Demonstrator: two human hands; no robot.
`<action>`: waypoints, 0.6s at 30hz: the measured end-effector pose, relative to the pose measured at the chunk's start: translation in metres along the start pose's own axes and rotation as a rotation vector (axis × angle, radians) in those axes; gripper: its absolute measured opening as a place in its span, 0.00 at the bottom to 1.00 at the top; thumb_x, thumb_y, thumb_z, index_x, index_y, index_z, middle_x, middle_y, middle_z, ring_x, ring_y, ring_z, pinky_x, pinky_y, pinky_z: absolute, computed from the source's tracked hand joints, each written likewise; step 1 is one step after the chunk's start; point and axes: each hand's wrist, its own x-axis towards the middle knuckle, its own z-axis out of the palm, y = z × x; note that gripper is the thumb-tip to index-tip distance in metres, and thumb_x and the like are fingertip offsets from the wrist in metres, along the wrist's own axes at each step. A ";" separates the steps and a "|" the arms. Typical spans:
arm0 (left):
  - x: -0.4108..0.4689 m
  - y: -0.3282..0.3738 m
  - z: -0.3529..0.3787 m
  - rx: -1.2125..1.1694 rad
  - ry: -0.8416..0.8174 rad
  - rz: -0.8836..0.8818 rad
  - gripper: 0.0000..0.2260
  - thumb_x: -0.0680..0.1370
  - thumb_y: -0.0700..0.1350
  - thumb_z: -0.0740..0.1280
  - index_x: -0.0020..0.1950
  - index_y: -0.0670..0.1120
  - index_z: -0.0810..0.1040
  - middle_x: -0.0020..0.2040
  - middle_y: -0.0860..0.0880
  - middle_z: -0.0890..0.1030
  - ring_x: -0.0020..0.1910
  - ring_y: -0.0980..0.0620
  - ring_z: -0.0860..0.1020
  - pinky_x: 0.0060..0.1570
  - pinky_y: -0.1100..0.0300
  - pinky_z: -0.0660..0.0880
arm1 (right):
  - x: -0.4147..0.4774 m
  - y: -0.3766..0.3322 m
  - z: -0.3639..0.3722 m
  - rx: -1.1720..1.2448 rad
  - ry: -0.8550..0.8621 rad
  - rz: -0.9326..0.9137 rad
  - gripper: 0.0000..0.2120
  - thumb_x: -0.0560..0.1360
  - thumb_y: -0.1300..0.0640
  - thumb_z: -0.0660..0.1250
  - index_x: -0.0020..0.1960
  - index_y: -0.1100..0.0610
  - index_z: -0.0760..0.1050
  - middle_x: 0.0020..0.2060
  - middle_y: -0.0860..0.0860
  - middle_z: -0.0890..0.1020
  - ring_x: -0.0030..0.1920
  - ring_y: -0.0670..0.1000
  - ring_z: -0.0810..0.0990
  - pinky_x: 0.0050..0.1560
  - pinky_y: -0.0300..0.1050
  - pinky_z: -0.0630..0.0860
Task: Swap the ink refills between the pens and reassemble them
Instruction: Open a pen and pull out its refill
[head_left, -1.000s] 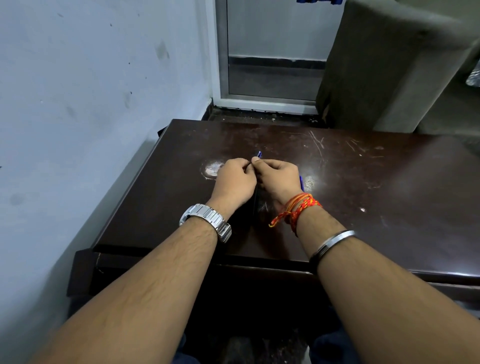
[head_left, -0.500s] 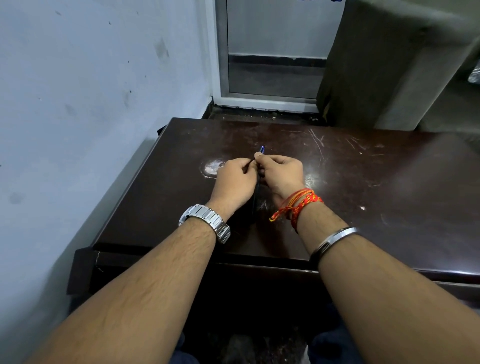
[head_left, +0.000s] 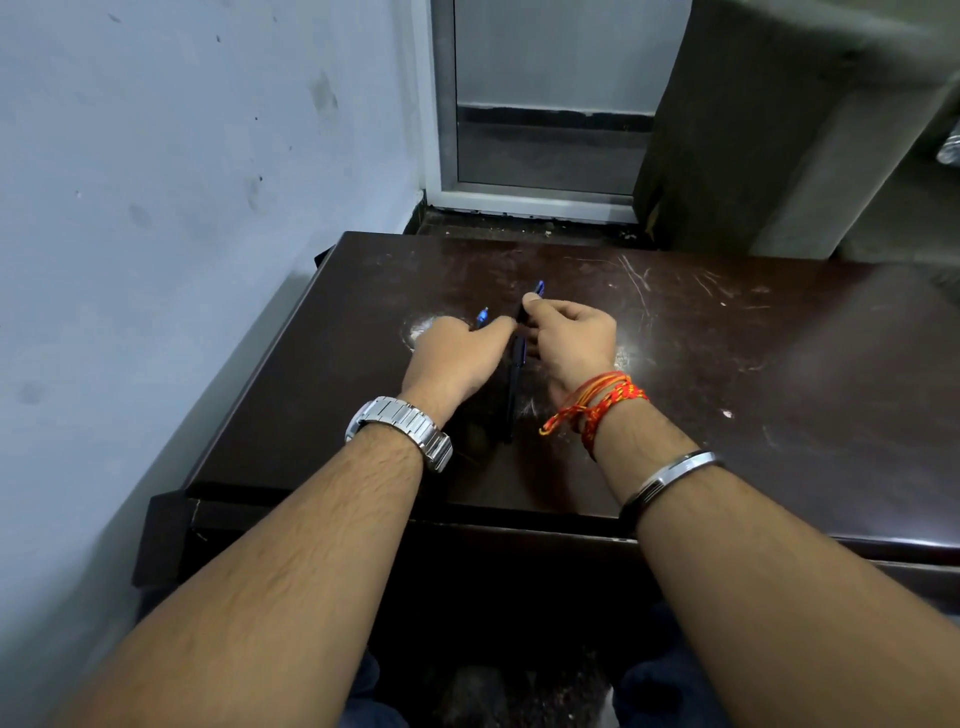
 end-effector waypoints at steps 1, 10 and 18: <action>0.001 0.000 -0.001 -0.028 0.040 -0.001 0.20 0.69 0.63 0.67 0.31 0.46 0.78 0.30 0.53 0.80 0.31 0.51 0.79 0.29 0.60 0.67 | 0.000 0.002 0.000 -0.029 -0.023 0.006 0.08 0.73 0.57 0.74 0.35 0.56 0.82 0.32 0.54 0.83 0.36 0.54 0.82 0.45 0.54 0.82; 0.012 -0.006 -0.003 -0.214 -0.123 -0.059 0.09 0.78 0.47 0.72 0.42 0.43 0.81 0.39 0.43 0.80 0.20 0.55 0.67 0.21 0.66 0.62 | 0.002 0.012 0.006 -0.147 -0.132 0.146 0.07 0.72 0.59 0.72 0.36 0.58 0.82 0.33 0.56 0.84 0.34 0.54 0.81 0.33 0.47 0.77; 0.011 -0.022 -0.006 0.238 0.030 -0.018 0.11 0.76 0.50 0.73 0.45 0.44 0.78 0.48 0.43 0.82 0.42 0.45 0.79 0.29 0.59 0.68 | 0.005 0.018 -0.001 -0.357 -0.066 0.075 0.06 0.70 0.53 0.72 0.38 0.55 0.84 0.42 0.53 0.86 0.48 0.56 0.85 0.53 0.55 0.82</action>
